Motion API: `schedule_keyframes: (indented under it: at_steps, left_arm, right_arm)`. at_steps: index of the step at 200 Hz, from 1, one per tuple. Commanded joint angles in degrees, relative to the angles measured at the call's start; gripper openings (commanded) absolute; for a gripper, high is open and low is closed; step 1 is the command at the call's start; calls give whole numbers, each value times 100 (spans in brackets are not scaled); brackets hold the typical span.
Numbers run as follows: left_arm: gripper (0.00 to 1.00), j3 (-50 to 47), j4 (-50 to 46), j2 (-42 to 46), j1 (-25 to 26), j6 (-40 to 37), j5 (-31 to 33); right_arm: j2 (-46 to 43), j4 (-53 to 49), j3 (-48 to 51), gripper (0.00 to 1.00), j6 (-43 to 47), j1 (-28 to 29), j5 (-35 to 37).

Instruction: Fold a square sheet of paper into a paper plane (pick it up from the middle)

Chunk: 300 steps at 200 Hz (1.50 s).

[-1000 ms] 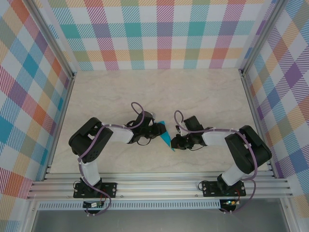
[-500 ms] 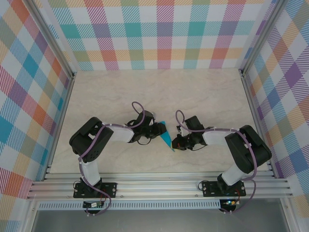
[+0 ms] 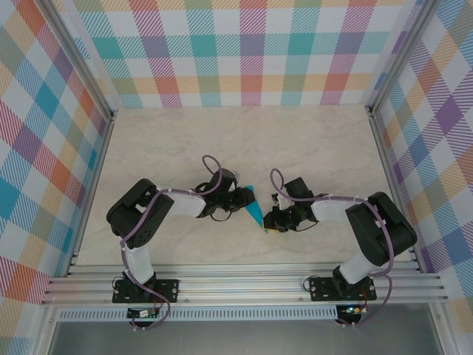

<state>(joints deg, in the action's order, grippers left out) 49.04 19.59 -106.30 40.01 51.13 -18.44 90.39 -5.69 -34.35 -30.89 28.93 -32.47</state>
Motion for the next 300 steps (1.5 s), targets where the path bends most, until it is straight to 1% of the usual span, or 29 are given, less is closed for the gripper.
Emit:
schedule_keyframes:
  at_steps: [1, 26, 47, 72, 121, 144, 153, 172, 182, 190, 205, 219, 231, 243, 267, 282, 289, 300]
  left_arm:
    - [36, 14, -370, -292, 49, -70, 38]
    - [36, -5, -369, -286, 51, -75, 33]
    - [36, -18, -369, -279, 51, -69, 46]
    - [36, -25, -369, -277, 50, -69, 34]
    - [36, -19, -377, -294, 49, -75, 24]
    - [35, -22, -380, -295, 46, -60, 41]
    - [35, -22, -386, -299, 48, -60, 42]
    - [35, 1, -439, -309, 42, -60, 59]
    - [35, 7, -443, -318, 42, -60, 57]
    - [35, 15, -448, -321, 42, -51, 59]
    - [35, 38, -493, -330, 41, -58, 43]
    - [35, 41, -525, -330, 33, -77, 50]
    - [35, 67, -553, -338, 33, -93, 44]
    - [35, 70, -553, -339, 33, -107, 33]
    - [35, 73, -570, -330, 31, -122, 35]
    - [35, 83, -570, -338, 33, -125, 16]
    - [35, 97, -578, -344, 26, -130, 0]
    - [35, 97, -580, -338, 29, -129, -2]
  right_arm:
    - [-69, -240, 145, 12, 0, -53, -161]
    - [17, -222, 262, 4, 39, -67, -186]
    - [112, -375, 278, 5, 150, -72, -107]
    - [16, -427, 240, 13, 154, -80, -212]
    - [-84, -547, 128, 13, 199, -80, -312]
    - [-15, -758, 150, 13, 333, -80, -192]
    - [28, -703, 174, 12, 336, -80, -256]
    - [145, -753, 106, 9, 347, -80, -321]
    - [203, -748, 91, 5, 335, -80, -296]
    - [232, -754, 77, 4, 321, -78, -238]
    - [249, -807, 38, 8, 313, -80, -203]
    - [162, -899, 16, 17, 312, -80, -185]
    - [-8, -1050, -40, 21, 333, -80, -151]
    - [-244, -1222, -107, 26, 330, -80, 36]
    - [-659, -1460, -292, 29, 283, -85, 362]
    - [-767, -1350, -391, 29, 188, -83, 350]
    - [-777, -1272, -444, 25, 143, -82, 284]
    - [-754, -966, -489, 19, 61, -80, -75]
